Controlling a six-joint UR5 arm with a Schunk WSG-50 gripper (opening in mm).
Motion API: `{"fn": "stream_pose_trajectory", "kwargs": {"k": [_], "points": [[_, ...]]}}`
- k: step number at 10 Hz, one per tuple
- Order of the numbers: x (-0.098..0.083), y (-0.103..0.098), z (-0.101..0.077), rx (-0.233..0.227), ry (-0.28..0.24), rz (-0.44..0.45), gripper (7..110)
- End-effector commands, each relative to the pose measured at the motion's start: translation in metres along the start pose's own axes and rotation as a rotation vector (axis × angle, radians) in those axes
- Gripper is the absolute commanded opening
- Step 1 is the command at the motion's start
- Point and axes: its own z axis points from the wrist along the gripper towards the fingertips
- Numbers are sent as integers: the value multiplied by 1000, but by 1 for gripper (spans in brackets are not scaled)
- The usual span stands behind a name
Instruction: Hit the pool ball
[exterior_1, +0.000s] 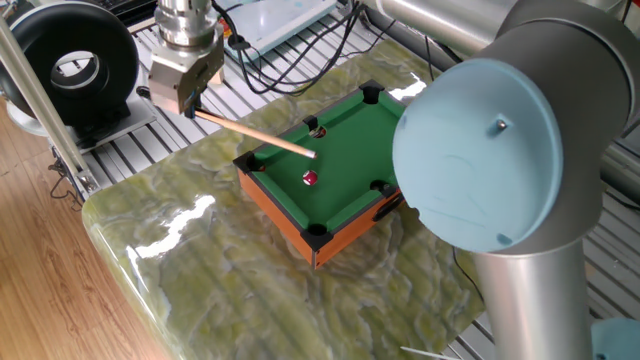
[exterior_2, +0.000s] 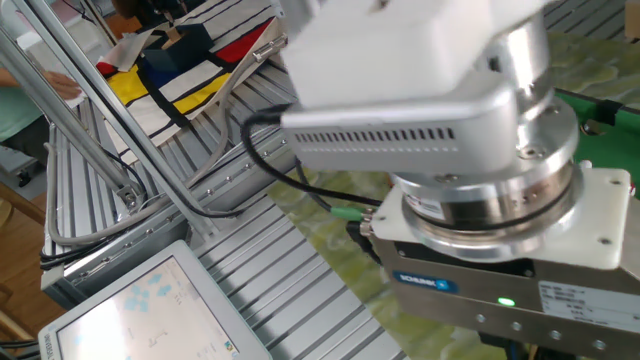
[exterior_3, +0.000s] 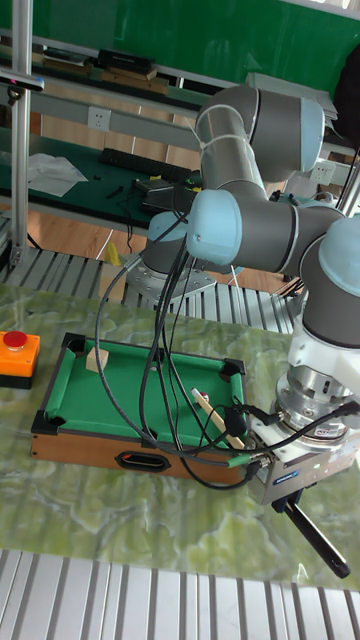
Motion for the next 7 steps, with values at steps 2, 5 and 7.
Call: {"fn": "stream_pose_trajectory", "kwargs": {"k": [2, 5, 7], "points": [[-1, 9, 4, -15, -26, 11, 7], [-6, 22, 3, -44, -66, 16, 7], [-7, 23, 2, -45, -71, 16, 7]]}}
